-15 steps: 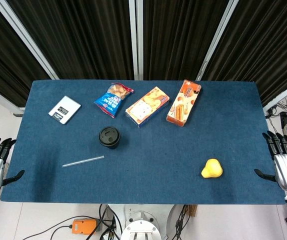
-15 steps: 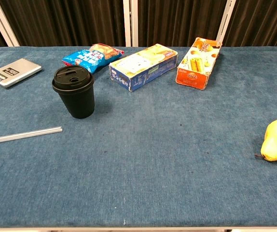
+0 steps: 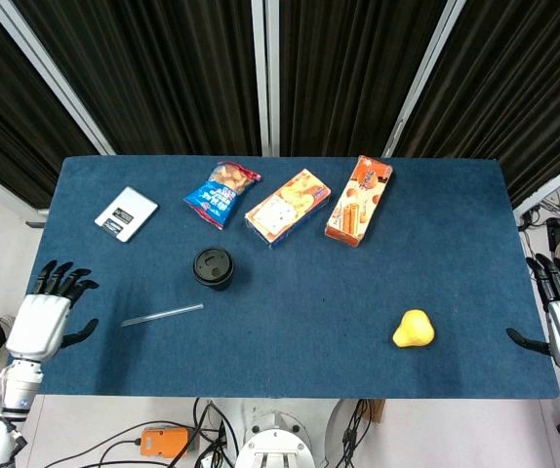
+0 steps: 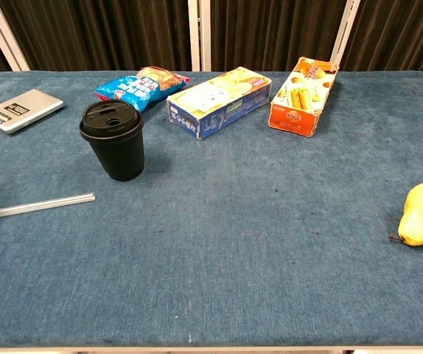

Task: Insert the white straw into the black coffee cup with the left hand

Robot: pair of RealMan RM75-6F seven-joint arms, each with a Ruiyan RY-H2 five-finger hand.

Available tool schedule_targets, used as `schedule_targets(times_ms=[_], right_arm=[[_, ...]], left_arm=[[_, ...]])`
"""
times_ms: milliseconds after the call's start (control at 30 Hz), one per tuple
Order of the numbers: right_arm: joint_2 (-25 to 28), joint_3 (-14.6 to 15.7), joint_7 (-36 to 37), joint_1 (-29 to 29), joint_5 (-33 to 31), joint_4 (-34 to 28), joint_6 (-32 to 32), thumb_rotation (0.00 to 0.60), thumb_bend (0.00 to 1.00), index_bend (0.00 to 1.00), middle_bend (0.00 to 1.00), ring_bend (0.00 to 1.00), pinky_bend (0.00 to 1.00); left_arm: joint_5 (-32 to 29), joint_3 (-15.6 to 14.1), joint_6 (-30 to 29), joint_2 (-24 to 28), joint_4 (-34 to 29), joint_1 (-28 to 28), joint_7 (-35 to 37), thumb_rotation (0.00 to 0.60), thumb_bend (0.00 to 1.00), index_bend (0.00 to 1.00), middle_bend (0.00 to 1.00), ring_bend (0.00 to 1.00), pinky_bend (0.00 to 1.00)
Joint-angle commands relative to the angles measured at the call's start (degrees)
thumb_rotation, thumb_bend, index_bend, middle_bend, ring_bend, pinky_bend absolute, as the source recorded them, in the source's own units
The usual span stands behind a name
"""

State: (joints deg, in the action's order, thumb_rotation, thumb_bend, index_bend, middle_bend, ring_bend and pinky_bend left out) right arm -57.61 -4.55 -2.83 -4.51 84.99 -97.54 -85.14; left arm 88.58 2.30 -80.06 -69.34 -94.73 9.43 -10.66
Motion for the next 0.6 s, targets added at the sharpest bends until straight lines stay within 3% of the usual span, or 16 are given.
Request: schedule_targets(times_ms=[33,267,600], right_arm=[[0.0,0.1,0.2,0.1,-0.2,0.2,0.1,0.600,0.11,0.00,0.10,0.00,0.06],[-0.3,-0.1,0.7,-0.2,-0.6,1.0,0.7,0.600,0.11,0.00,0.10,0.00,0.06],[-0.7,-0.2,1.0,-0.5,-1.4,1.7,1.9,0.600,0.11,0.00,0.10,0.00,0.06]], left_arm=[[-0.7,0.3,3.2,-2.6,-1.5,2.3,-3.8,0.600,0.21,0.39,0.21,0.11,0.00],[-6.1,1.3,8.4,-9.3,-2.3,5.5,-14.7,0.600,0.25,0.39,0.21,0.09,0.00],[-18.8,2.3,12.6,-15.9,-3.8,9.0,-33.0,0.600,0.25,0.39,0.21,0.08,0.00]])
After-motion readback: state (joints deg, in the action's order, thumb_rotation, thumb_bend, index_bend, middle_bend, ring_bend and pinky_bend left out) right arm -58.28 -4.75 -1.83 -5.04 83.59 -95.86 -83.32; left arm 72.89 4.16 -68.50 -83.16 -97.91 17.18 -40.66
